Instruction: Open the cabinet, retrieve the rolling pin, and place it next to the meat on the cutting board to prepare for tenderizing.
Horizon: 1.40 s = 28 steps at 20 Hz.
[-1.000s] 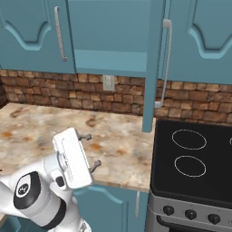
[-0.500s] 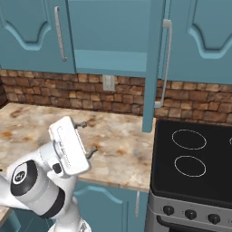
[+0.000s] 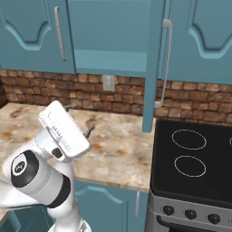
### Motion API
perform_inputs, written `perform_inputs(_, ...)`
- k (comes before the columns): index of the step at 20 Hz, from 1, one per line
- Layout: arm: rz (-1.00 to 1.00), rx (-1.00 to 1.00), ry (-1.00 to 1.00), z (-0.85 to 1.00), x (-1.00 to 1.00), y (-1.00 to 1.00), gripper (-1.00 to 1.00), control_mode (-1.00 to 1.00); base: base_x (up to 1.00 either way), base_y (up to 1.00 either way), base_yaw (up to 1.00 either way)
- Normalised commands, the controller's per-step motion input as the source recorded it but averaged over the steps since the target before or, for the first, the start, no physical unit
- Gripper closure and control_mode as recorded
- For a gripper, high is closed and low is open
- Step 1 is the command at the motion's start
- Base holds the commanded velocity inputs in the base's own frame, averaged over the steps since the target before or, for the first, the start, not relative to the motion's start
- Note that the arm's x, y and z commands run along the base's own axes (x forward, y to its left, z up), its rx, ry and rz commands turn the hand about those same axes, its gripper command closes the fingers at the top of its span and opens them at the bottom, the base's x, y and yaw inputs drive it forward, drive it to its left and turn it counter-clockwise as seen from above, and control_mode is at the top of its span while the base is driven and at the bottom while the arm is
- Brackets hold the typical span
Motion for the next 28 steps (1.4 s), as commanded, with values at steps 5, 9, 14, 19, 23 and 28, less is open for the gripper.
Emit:
perform_inputs(5,0.25,0.05,-0.02,0.73,0.07,0.77,-1.0,-1.0,0.0,0.0,0.0)
perform_inputs(9,0.27,0.06,-0.03,0.69,0.12,0.73,-1.0,-1.0,0.0,0.0,0.0)
perform_inputs(14,0.24,0.04,-0.01,0.67,0.16,0.71,-1.0,-1.0,0.0,0.0,0.0)
perform_inputs(19,0.17,0.05,0.05,0.54,0.22,0.71,-1.0,-1.0,0.0,0.0,0.0)
perform_inputs(23,0.1,0.02,0.15,0.5,0.16,0.59,-1.0,-1.0,0.0,0.0,0.0)
perform_inputs(28,0.02,0.0,0.21,0.4,0.09,0.45,-1.0,-1.0,0.0,0.0,0.0)
